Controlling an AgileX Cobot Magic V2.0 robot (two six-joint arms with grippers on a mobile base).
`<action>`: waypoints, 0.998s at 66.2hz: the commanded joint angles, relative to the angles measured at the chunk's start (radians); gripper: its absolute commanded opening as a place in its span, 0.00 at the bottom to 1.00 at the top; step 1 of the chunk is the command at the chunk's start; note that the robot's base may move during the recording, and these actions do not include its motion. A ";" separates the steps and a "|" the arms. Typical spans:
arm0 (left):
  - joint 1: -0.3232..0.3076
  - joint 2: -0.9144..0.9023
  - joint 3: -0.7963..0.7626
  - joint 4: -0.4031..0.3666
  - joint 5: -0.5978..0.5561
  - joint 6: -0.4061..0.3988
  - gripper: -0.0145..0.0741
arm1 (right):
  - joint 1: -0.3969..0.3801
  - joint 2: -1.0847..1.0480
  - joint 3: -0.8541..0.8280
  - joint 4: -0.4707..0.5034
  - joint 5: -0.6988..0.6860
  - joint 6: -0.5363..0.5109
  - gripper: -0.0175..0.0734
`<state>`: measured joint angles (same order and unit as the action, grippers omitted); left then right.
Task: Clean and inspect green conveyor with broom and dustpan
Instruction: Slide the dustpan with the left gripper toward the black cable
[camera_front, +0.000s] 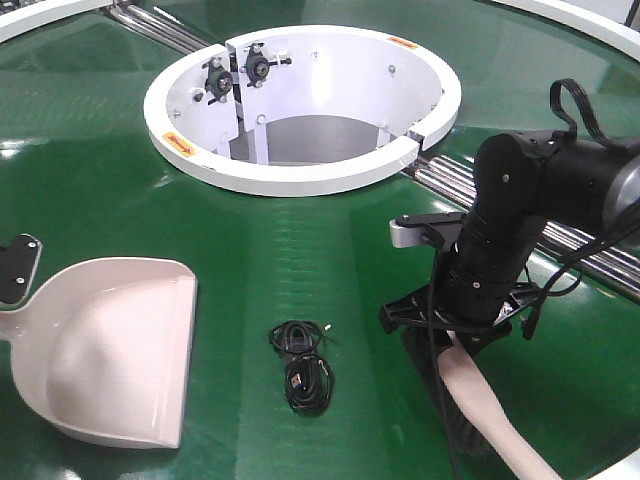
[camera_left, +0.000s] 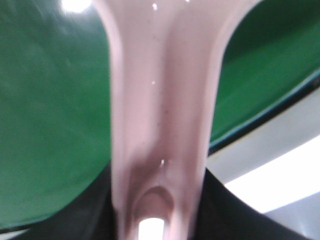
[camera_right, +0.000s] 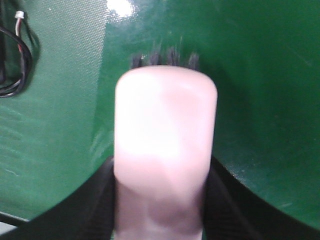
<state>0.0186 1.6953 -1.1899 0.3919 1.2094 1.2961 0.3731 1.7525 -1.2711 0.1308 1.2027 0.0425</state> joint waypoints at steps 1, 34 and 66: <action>-0.033 -0.046 -0.027 -0.027 0.038 -0.025 0.14 | -0.008 -0.046 -0.025 0.005 0.001 -0.007 0.19; -0.124 -0.046 -0.027 -0.091 0.038 -0.053 0.14 | -0.008 -0.046 -0.025 0.005 0.001 -0.007 0.19; -0.165 0.020 -0.027 -0.143 0.038 -0.091 0.14 | -0.008 -0.046 -0.025 0.005 0.001 -0.007 0.19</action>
<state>-0.1334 1.7425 -1.1899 0.2668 1.2106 1.2327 0.3731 1.7525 -1.2711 0.1308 1.2027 0.0425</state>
